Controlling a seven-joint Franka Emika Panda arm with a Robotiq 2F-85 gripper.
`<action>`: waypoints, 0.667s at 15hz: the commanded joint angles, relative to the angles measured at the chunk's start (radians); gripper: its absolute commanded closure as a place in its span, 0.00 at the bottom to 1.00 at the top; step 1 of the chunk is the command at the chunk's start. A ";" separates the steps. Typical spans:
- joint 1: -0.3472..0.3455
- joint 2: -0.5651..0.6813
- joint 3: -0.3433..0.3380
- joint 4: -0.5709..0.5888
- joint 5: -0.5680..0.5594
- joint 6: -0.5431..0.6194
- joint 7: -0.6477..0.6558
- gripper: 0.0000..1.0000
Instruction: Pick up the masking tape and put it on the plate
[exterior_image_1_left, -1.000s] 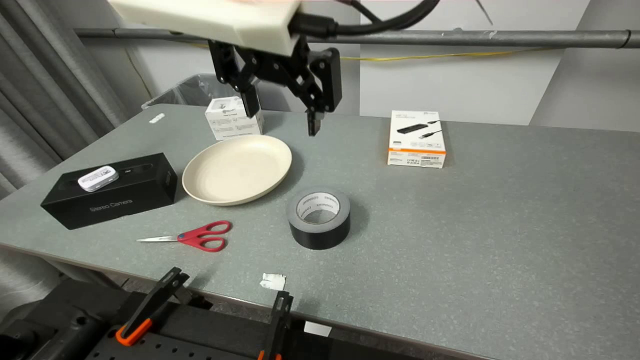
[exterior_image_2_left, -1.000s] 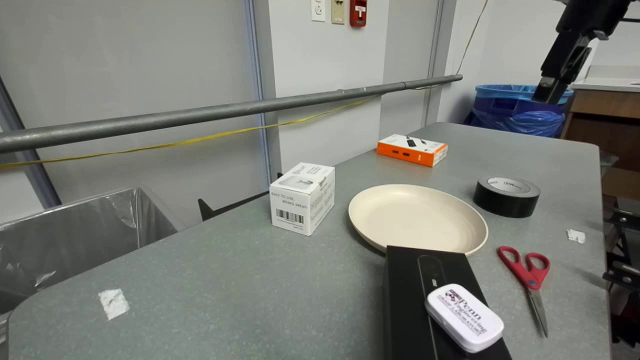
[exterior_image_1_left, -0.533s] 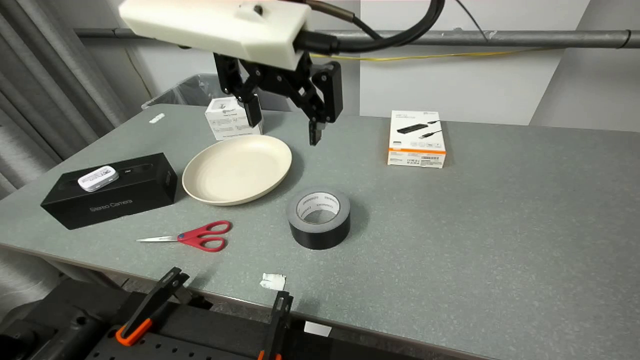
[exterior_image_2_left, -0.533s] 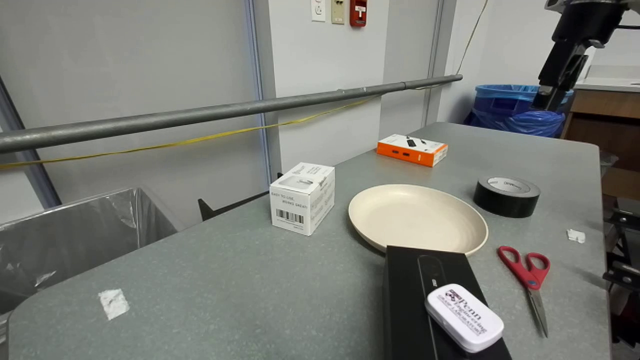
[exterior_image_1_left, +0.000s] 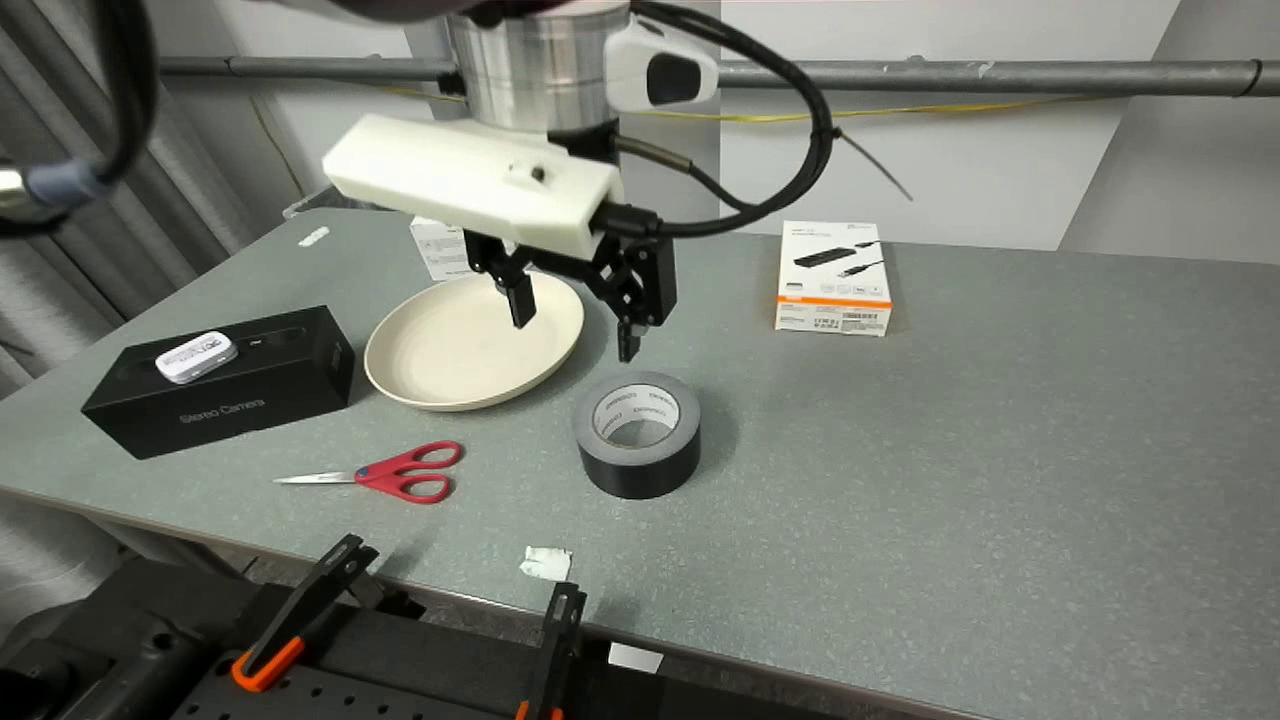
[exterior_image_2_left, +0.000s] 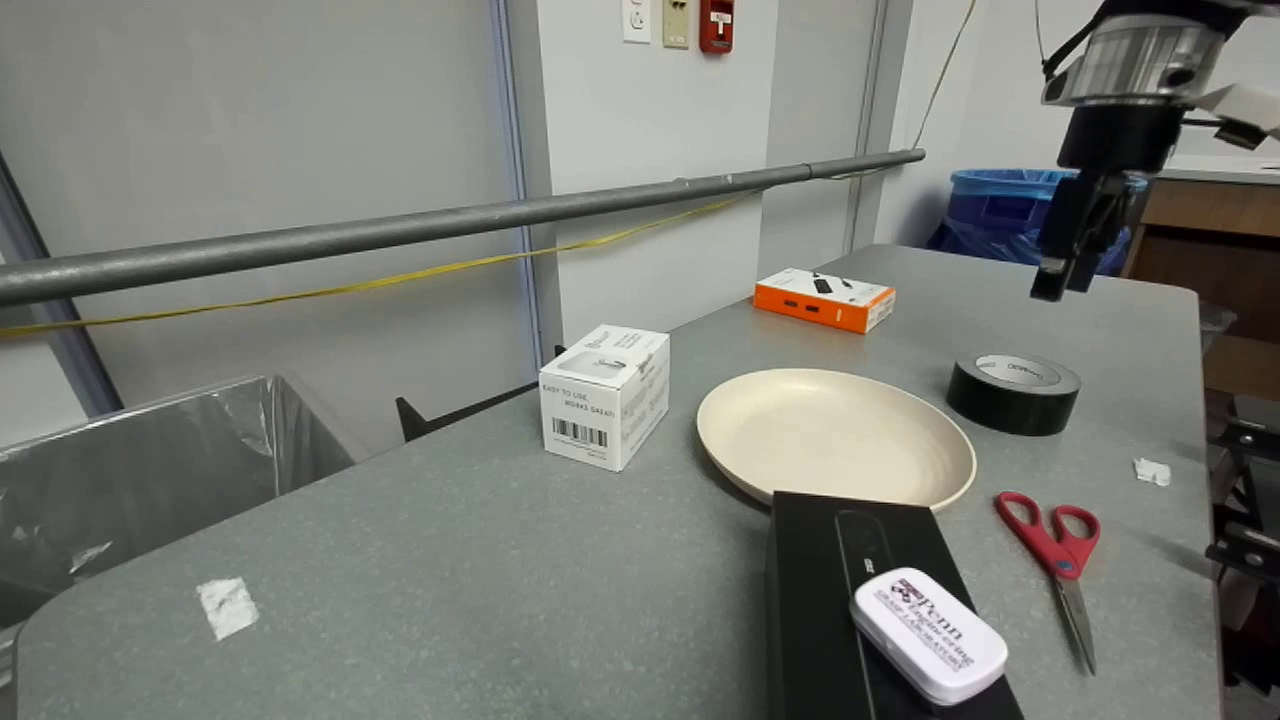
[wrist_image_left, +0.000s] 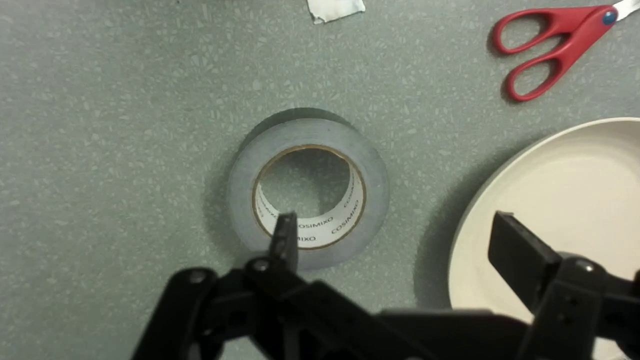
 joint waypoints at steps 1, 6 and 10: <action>0.021 0.224 0.044 0.076 0.037 0.141 0.061 0.00; 0.015 0.398 0.090 0.146 -0.011 0.224 0.168 0.00; 0.021 0.460 0.090 0.180 -0.029 0.216 0.230 0.00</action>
